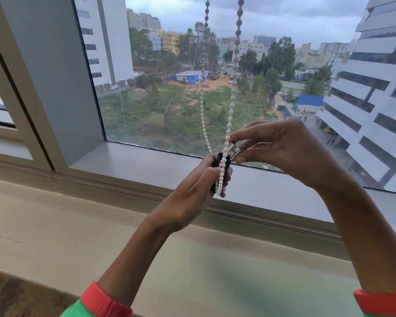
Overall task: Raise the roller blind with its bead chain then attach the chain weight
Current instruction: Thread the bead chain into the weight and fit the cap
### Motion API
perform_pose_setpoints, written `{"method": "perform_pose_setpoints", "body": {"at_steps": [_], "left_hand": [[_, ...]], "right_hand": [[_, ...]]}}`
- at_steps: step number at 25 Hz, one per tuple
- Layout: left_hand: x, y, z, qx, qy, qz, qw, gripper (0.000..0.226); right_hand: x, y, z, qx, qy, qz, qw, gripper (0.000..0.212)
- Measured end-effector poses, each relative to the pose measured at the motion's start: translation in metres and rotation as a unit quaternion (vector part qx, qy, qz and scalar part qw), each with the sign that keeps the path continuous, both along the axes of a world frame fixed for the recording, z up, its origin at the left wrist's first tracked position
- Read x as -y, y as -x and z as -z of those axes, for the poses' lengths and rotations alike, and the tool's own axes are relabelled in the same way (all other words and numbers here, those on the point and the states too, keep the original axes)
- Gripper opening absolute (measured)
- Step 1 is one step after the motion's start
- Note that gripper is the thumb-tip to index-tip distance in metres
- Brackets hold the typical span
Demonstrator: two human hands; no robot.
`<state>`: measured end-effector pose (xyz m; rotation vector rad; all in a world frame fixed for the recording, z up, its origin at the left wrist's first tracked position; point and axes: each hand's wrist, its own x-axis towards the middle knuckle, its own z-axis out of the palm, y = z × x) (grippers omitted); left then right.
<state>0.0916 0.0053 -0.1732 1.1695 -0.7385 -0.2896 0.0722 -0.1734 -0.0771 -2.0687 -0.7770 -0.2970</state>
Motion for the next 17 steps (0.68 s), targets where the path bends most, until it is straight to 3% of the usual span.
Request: {"method": "perform_pose_setpoints", "body": {"at_steps": [9,17], "left_hand": [[0.004,-0.019,0.009,-0.038,0.019,0.058,0.997,0.027],[0.007,-0.002,0.006,-0.029,-0.009,0.033,0.999,0.029]], "right_hand": [[0.001,0.0,-0.008,0.007,0.061,-0.004,0.998,0.037],[0.002,0.004,-0.009,0.015,0.1,0.003,0.995,0.036]]}}
